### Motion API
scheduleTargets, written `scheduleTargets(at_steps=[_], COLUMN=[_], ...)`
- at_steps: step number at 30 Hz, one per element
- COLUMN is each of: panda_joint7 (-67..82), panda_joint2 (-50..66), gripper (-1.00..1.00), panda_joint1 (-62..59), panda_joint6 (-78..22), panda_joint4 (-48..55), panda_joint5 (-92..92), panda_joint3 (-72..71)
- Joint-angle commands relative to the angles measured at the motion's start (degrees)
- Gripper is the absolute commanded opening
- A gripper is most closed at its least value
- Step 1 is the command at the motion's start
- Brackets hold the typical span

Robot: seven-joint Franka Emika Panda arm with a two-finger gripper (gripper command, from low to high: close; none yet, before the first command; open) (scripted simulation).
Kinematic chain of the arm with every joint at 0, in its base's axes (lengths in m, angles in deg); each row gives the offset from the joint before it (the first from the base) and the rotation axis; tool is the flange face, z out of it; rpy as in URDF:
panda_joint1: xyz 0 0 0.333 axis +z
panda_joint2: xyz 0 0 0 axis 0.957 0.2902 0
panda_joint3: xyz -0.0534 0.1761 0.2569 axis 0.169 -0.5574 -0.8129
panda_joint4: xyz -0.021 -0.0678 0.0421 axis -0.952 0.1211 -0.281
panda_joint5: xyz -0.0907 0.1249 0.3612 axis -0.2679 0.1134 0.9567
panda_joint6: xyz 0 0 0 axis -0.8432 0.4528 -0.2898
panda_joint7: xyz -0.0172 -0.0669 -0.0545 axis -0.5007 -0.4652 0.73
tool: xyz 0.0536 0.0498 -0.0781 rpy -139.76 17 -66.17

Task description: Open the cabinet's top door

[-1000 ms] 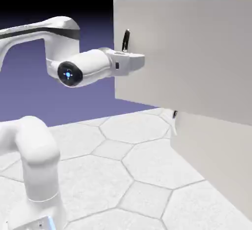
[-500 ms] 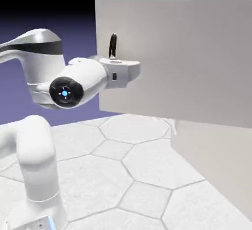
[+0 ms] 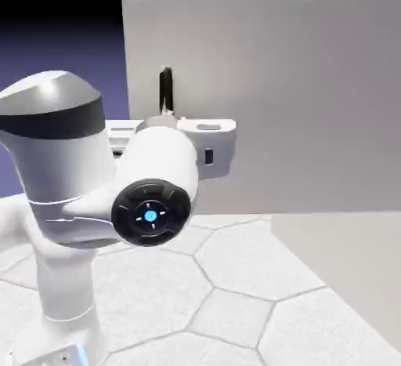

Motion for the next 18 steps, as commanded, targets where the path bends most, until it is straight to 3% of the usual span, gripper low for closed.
scheduleTargets(at_steps=[1,18], panda_joint7=[-0.25,-7.09], panda_joint2=[0.16,-0.28], gripper=[-1.0,-1.0], panda_joint1=[1.57,28.24], panda_joint6=[-1.6,-26.14], panda_joint4=[2.08,37.3], panda_joint5=[-0.64,-5.48], panda_joint3=[1.03,12.03])
